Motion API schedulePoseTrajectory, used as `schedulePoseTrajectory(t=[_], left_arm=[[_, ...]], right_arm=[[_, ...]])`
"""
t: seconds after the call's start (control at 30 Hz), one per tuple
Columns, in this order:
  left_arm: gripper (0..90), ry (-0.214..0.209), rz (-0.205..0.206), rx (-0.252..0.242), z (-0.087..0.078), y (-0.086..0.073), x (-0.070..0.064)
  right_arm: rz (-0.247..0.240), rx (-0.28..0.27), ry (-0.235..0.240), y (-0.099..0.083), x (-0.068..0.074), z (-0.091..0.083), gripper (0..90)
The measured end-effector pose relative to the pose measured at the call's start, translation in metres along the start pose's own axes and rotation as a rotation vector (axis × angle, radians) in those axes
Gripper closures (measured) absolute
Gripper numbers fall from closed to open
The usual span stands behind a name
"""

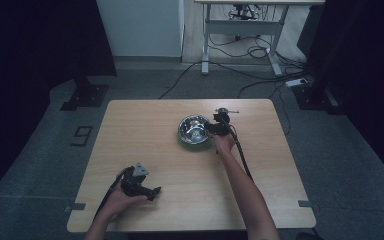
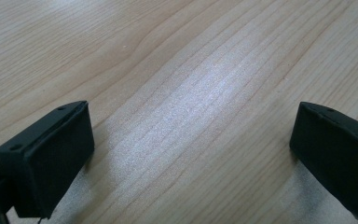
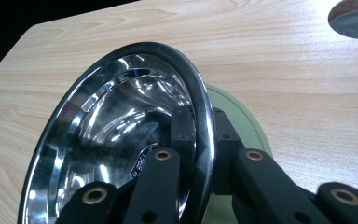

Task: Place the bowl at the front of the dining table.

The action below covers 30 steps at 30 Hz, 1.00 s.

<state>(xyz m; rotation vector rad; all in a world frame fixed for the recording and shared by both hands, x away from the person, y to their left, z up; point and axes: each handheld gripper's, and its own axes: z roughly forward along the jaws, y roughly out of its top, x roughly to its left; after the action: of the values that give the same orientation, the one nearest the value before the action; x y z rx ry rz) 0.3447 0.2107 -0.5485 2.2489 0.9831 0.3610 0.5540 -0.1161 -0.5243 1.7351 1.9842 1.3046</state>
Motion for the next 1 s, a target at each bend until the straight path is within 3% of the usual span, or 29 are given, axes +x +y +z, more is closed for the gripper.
schedulePoseTrajectory(t=[0.67,0.83,1.0], left_arm=[[0.0,0.0,0.0,0.0,0.0,0.0,0.0],[0.0,0.0,0.0,0.0,0.0,0.0,0.0],[0.0,0.0,0.0,0.0,0.0,0.0,0.0]], right_arm=[[-0.013,0.049,-0.029,-0.006,-0.011,0.006,78.0],[-0.051,0.054,-0.036,-0.008,-0.01,0.005,67.2],[-0.024,0.011,-0.06,-0.011,-0.014,-0.002,55.3]])
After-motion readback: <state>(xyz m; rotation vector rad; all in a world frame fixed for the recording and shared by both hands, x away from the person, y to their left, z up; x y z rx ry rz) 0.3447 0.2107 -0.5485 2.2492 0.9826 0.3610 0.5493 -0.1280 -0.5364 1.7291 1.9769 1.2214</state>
